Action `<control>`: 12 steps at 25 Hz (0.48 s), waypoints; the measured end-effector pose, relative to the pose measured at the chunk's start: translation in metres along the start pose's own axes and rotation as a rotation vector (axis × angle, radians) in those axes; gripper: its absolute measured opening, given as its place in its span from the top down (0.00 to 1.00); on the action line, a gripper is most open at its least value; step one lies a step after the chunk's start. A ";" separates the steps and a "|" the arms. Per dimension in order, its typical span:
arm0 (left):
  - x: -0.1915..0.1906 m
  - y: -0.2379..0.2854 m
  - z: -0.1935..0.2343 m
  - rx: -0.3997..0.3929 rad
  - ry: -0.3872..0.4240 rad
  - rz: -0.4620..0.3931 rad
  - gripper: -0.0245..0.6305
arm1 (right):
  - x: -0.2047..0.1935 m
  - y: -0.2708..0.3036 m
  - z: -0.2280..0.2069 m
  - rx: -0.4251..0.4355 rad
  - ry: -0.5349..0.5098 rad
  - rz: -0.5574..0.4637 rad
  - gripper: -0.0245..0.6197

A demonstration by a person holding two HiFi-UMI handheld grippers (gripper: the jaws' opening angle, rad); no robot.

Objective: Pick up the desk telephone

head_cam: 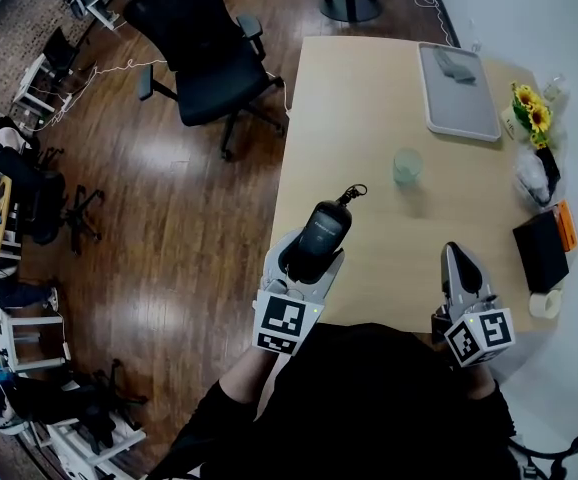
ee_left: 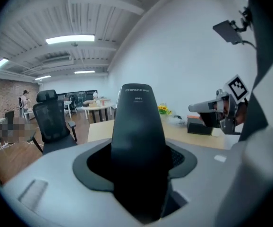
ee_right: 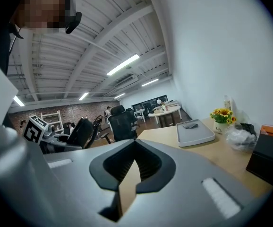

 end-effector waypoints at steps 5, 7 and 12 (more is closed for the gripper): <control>0.015 -0.011 -0.005 0.016 0.002 -0.088 0.56 | 0.003 -0.006 0.003 0.003 -0.014 -0.019 0.96; 0.017 -0.010 -0.008 0.011 -0.001 -0.089 0.56 | 0.003 -0.007 0.003 0.009 -0.020 -0.022 0.96; 0.017 -0.011 -0.010 0.000 0.003 -0.085 0.56 | 0.004 -0.008 0.006 0.013 -0.023 -0.022 0.96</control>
Point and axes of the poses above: the fingertips, and each gripper's own axes: y forward along the fingers, z to its left, x out of its top, the point moved 7 cm from there along -y, backward along the fingers, and after that the axes turned 9 degrees about x, right-handed, at the moved point
